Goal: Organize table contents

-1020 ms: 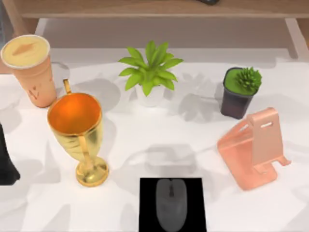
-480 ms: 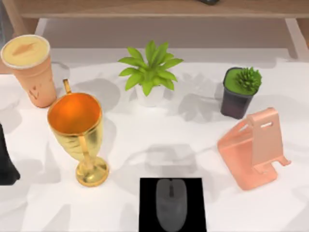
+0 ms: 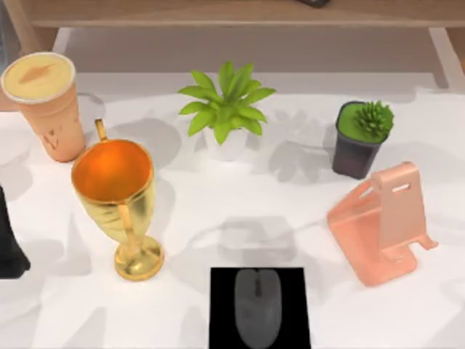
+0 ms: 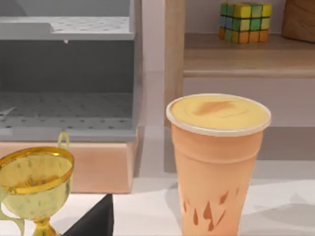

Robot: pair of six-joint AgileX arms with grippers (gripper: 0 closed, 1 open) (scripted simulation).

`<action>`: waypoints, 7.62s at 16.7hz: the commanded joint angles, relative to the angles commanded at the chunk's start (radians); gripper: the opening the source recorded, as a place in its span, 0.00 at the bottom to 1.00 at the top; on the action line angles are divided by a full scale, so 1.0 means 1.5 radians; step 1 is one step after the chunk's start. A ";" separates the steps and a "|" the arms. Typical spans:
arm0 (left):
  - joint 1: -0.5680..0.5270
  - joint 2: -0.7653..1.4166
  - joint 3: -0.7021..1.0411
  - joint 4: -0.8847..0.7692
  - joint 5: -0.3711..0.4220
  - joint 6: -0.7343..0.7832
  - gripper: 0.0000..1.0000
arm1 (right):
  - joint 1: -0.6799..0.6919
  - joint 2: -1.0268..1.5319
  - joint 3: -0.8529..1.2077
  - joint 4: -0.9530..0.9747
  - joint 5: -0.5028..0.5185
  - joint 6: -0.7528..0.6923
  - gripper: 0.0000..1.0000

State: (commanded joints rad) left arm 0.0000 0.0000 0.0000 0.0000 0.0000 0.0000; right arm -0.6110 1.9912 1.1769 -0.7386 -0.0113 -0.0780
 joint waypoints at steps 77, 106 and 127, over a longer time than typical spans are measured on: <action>0.000 0.000 0.000 0.000 0.000 0.000 1.00 | 0.781 -0.705 -0.516 0.551 0.140 0.111 1.00; 0.000 0.000 0.000 0.000 0.000 0.000 1.00 | 0.752 -0.925 -0.597 0.475 0.159 0.121 1.00; 0.008 0.041 0.023 0.035 -0.018 0.023 1.00 | 0.407 -1.327 -0.785 0.492 0.008 0.052 1.00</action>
State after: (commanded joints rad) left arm 0.0124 0.0616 0.0352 0.0521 -0.0269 0.0346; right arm 0.0000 0.0000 0.0000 0.0000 0.0000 0.0000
